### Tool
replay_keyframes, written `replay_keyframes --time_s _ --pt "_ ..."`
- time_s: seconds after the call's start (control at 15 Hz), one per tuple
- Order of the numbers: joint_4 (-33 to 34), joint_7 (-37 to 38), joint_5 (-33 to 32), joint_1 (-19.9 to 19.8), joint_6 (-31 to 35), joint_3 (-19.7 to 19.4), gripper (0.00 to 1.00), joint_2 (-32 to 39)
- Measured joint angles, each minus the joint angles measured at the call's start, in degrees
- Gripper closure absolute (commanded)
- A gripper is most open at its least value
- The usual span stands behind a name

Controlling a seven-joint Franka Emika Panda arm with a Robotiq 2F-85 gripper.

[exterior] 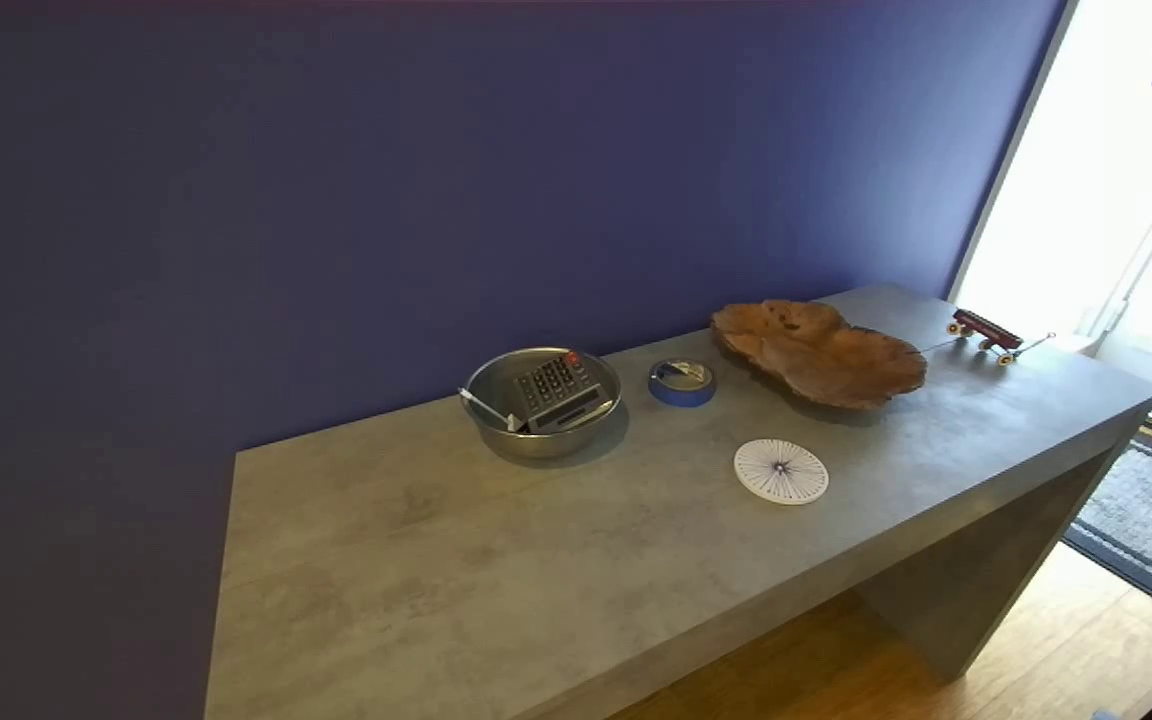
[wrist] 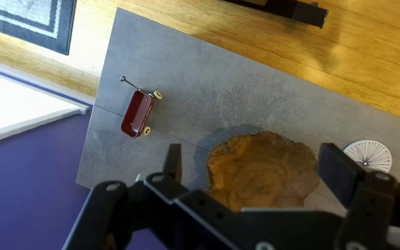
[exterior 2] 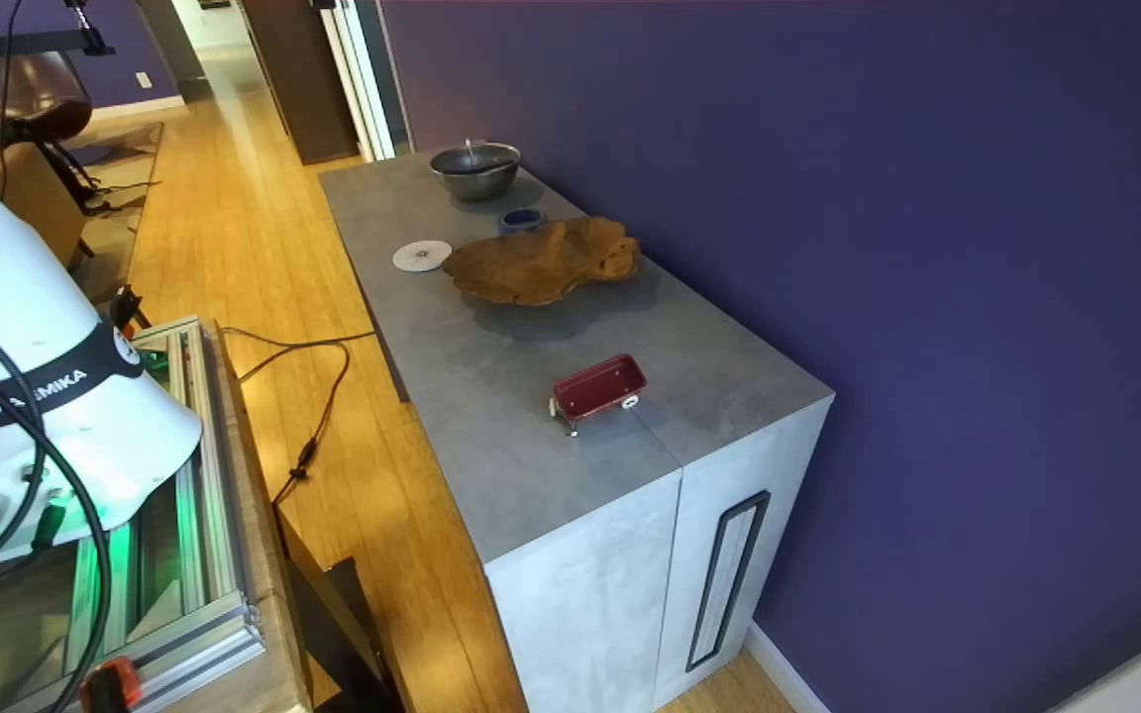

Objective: Pick up the blue masking tape and put it on top of the compact disk cover

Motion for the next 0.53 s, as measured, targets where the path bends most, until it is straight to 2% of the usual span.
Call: replay_keyframes --time_s 0.2,0.33,0.53 --pt "-0.29 -2.10 0.96 1.02 2.35 -0.88 0.00 0.67" --pt "-1.39 -3.46 4.79 3.59 10.13 -1.50 0.00 3.26" --pt "-2.55 -4.73 12.91 9.15 24.32 -1.20 0.00 11.22"
